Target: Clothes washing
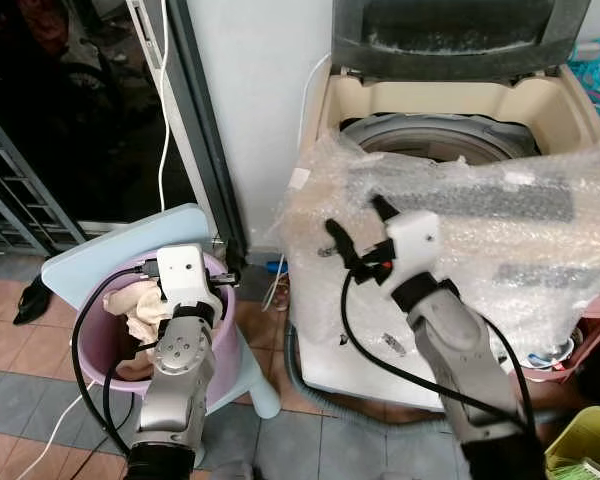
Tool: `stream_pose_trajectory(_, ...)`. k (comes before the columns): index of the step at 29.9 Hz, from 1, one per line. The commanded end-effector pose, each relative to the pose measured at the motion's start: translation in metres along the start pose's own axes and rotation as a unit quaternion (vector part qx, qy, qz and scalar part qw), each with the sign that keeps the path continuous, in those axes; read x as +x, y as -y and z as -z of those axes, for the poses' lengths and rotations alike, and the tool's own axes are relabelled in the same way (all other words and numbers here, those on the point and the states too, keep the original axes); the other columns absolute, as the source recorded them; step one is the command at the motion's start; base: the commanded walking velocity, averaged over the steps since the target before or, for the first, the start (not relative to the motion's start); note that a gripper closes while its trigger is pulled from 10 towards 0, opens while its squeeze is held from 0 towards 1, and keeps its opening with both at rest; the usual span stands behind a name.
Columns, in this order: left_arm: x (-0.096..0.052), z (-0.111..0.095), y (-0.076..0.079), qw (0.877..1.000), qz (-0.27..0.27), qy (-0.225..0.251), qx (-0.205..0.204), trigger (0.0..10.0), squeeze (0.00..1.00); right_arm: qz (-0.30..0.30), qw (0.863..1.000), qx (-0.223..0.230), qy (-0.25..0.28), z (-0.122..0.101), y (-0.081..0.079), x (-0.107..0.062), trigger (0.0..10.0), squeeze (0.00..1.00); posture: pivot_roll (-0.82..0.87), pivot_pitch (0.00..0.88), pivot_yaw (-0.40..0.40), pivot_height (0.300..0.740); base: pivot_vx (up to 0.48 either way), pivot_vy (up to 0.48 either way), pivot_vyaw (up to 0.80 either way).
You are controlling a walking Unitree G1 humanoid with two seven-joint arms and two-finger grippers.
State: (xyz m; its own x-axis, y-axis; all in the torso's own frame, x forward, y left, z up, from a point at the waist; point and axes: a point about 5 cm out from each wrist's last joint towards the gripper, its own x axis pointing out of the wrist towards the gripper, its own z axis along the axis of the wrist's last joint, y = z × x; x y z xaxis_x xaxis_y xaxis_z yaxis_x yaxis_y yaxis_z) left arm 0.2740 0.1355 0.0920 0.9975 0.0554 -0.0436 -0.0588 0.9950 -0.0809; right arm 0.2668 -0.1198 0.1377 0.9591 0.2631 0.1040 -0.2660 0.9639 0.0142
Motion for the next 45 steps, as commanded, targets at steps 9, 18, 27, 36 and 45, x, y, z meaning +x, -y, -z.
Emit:
stream_pose_trajectory(9,-0.004,-0.002,-0.005,1.0,0.003,-0.003,0.014,10.0,0.0,0.068,0.997,0.03,-0.036,0.005,0.012,-0.005,10.0,0.0,-0.07,0.0,0.116,0.74,0.0,0.144,0.0)
stream_pose_trajectory(18,-0.003,-0.002,-0.007,1.0,0.004,-0.007,0.018,10.0,0.0,0.113,0.99,0.061,-0.066,0.013,0.024,-0.007,10.0,0.0,-0.06,0.0,0.127,0.74,0.0,0.0,0.18)
stream_pose_trajectory(27,-0.001,-0.002,-0.012,1.0,-0.022,-0.019,0.01,10.0,0.0,0.079,0.994,0.054,-0.047,0.004,0.014,0.002,10.0,0.0,-0.06,0.0,0.123,0.74,0.0,0.0,0.78)
stream_pose_trajectory(36,0.001,0.001,-0.013,0.999,-0.029,-0.031,0.004,10.0,0.0,0.089,0.994,0.038,-0.052,0.005,0.02,0.006,10.0,0.0,-0.07,0.0,0.125,0.74,0.0,0.139,0.79)
stream_pose_trajectory(45,0.001,0.002,-0.012,0.999,-0.031,-0.037,0.003,10.0,0.0,0.117,0.988,0.083,-0.063,0.01,0.026,0.004,10.0,0.0,-0.07,0.0,0.122,0.74,0.0,0.48,0.62)
